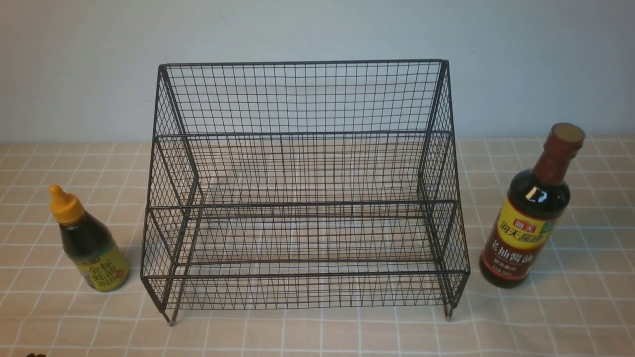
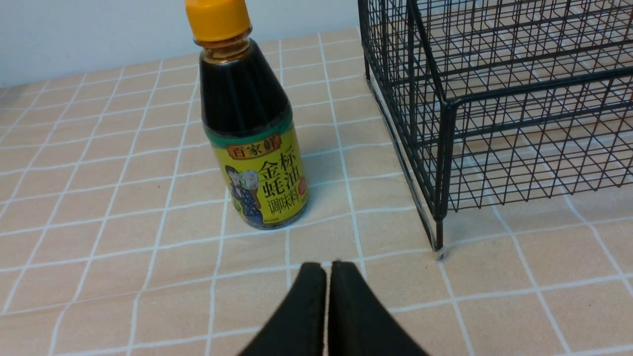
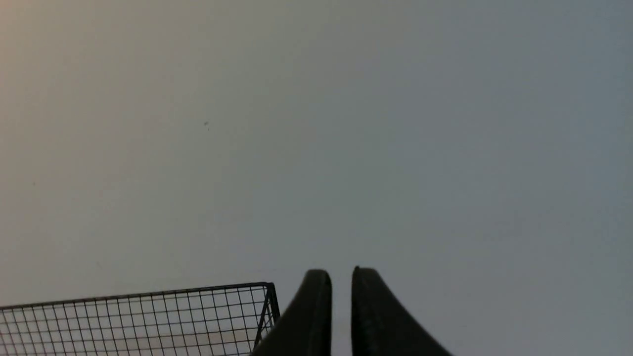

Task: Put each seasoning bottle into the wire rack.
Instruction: Use the right arm to grab the condiment bottle closest to it

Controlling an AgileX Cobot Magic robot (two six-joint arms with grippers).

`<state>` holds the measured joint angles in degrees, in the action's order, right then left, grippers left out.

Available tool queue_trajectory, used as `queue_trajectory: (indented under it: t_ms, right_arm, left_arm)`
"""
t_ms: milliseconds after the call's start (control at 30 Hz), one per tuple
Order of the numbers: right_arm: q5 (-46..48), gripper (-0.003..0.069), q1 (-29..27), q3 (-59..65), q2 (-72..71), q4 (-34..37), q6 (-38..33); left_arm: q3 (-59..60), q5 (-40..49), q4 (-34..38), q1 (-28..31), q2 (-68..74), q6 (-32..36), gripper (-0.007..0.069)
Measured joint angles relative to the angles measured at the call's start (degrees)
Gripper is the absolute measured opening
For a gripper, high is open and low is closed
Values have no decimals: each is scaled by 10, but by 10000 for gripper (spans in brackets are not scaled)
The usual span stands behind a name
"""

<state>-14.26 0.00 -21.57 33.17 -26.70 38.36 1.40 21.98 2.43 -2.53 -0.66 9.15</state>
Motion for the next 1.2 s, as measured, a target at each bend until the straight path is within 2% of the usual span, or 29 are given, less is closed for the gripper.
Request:
queue_trajectory:
  t_ms: [133,233,300,333,367,400,500,600,767,800,867,967,1200]
  right_arm:
    - [-37,171,0,-57,107,-114,75]
    - [-65,281,0,-93,185,-180,101]
    - [-71,327,0,-102,207,-190,104]
    - [-73,388,0,-118,248,-199,104]
    - [-73,395,0,-118,248,-199,104]
    - [-73,452,0,-128,278,-199,101]
    - [-73,534,0,-147,331,-200,93]
    - [-73,560,0,-155,369,-200,92]
    - [-73,559,0,-157,427,-211,91]
    - [-73,540,0,-157,442,-224,90]
    - [-73,477,0,-157,452,-243,94]
    - [-72,270,1,-157,454,-264,97]
    - [-56,267,0,-162,435,-288,122]
  left_arm:
    - [0,0,0,0,0,0,-7]
    - [0,0,0,0,0,0,-7]
    - [0,0,0,0,0,0,-7]
    - [0,0,0,0,0,0,-7]
    - [0,0,0,0,0,0,-7]
    - [0,0,0,0,0,0,-7]
    - [0,0,0,0,0,0,-7]
    - [0,0,0,0,0,0,-7]
    - [0,0,0,0,0,0,-7]
    - [0,0,0,0,0,0,-7]
    - [0,0,0,0,0,0,-7]
    - [0,0,0,0,0,0,-7]
    - [0,0,0,0,0,0,-7]
